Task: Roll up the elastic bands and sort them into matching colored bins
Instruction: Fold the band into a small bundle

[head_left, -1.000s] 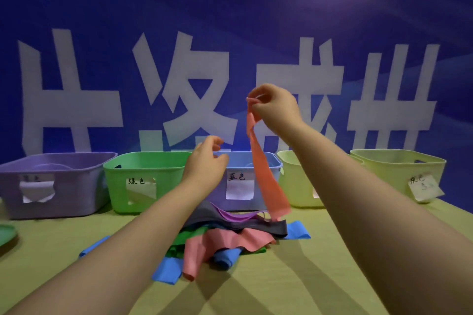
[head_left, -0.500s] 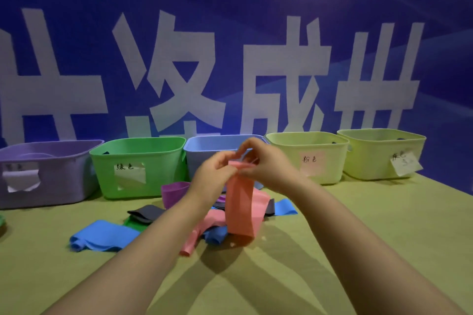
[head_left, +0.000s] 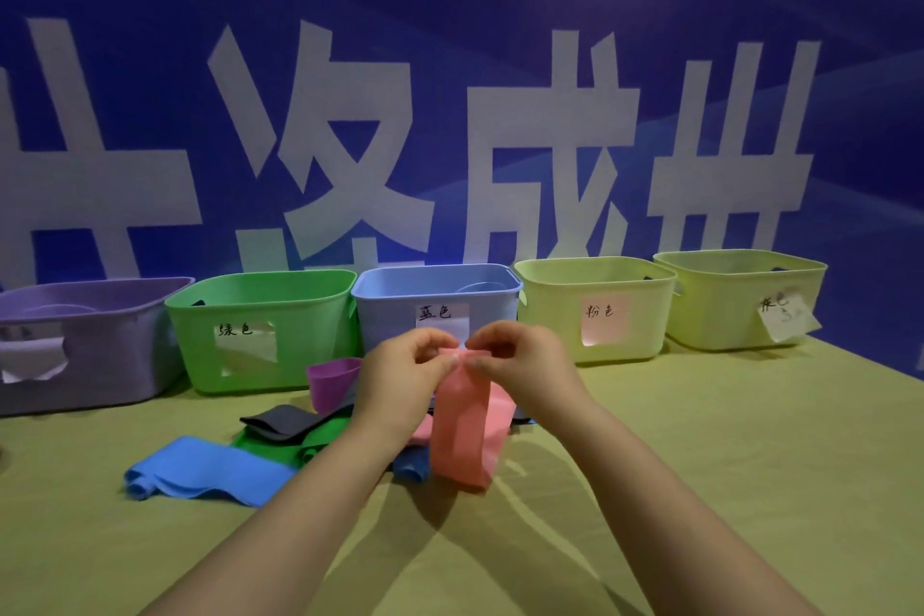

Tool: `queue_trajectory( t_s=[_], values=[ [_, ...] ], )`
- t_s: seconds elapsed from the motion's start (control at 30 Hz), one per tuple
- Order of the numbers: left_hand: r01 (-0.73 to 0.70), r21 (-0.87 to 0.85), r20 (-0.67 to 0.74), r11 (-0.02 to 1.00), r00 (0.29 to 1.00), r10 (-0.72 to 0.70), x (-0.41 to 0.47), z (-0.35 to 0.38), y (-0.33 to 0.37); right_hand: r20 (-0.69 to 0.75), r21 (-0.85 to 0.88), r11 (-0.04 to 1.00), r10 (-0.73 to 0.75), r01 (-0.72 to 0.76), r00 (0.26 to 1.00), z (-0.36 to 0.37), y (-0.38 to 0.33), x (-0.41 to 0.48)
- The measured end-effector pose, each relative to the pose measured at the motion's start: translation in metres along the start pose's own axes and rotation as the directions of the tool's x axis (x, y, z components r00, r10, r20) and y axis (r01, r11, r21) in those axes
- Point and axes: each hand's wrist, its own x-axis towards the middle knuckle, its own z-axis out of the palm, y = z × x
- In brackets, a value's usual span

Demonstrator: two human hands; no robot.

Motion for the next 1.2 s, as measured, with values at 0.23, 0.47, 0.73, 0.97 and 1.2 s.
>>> queue_trajectory(
  t_s=[0.23,0.47,0.73,0.97,1.2],
  values=[
    [-0.063,0.208,-0.029,0.976,0.997,0.071,-0.002,0.004,-0.012,-0.008,-0.014,1.000,-0.004,0.003,1.000,0.012,0.010,-0.002],
    [-0.045,0.221,0.069,0.974,0.997,0.030,-0.008,0.013,-0.030,0.087,-0.005,1.000,-0.021,0.022,0.996,0.023,0.025,-0.009],
    [0.069,-0.126,0.107,0.990,0.993,-0.055,-0.009,0.011,-0.032,0.071,-0.055,0.994,-0.086,0.090,0.994,0.018,0.023,-0.011],
    [0.065,-0.180,0.084,0.982,0.995,-0.051,-0.009,0.008,-0.031,0.023,0.023,0.999,-0.041,0.040,0.999,0.017,0.020,-0.012],
    [-0.104,0.090,0.011,0.991,0.995,0.103,-0.015,0.006,-0.028,0.000,0.033,0.999,-0.033,0.033,0.999,0.019,0.021,-0.012]
  ],
)
